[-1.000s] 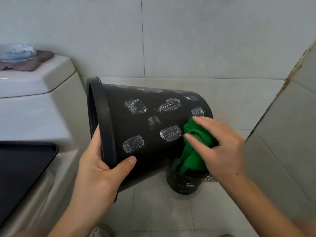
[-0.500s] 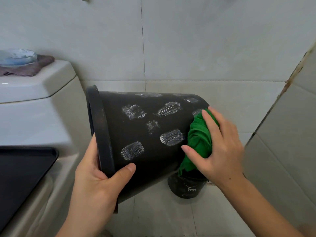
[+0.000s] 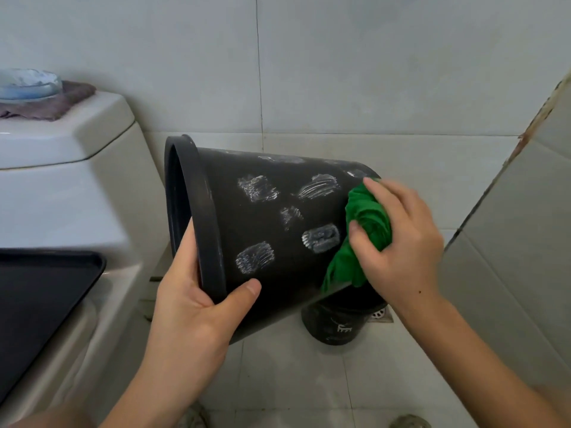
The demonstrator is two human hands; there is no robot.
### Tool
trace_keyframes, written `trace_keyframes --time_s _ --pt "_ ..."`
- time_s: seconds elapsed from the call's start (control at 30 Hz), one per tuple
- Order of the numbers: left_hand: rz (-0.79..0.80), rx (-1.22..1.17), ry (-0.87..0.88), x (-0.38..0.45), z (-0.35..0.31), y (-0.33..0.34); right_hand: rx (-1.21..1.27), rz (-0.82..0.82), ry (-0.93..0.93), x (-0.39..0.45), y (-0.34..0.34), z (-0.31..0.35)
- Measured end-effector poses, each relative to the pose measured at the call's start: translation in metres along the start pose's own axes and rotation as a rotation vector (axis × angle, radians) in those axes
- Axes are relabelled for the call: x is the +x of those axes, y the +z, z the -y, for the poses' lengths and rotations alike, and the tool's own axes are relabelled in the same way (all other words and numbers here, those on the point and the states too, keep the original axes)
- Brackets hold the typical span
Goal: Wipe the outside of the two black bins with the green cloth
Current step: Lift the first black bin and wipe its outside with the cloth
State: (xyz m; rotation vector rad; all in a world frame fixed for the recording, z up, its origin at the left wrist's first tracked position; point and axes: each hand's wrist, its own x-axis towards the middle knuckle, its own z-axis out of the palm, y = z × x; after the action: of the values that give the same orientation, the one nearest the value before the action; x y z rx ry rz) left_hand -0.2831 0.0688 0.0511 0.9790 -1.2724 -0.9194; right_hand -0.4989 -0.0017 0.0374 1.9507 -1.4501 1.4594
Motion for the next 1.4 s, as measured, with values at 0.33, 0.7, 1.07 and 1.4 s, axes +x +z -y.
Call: trace_keyframes --time_s 0.33,0.7,1.07,1.4 --pt "0.020 -0.033 0.001 0.000 0.005 0.006 0.015 0.019 -0.121 -0.002 0.001 0.014" --pt "0.061 -0.053 -0.001 -0.003 0.010 0.010 0.065 0.052 -0.011 0.005 -0.001 0.014" --pt "0.061 -0.041 0.026 -0.001 0.010 0.013 0.039 0.089 0.101 0.001 0.002 0.012" --pt "0.042 -0.053 0.047 -0.001 0.006 0.013 0.134 0.097 0.056 -0.007 -0.001 0.012"
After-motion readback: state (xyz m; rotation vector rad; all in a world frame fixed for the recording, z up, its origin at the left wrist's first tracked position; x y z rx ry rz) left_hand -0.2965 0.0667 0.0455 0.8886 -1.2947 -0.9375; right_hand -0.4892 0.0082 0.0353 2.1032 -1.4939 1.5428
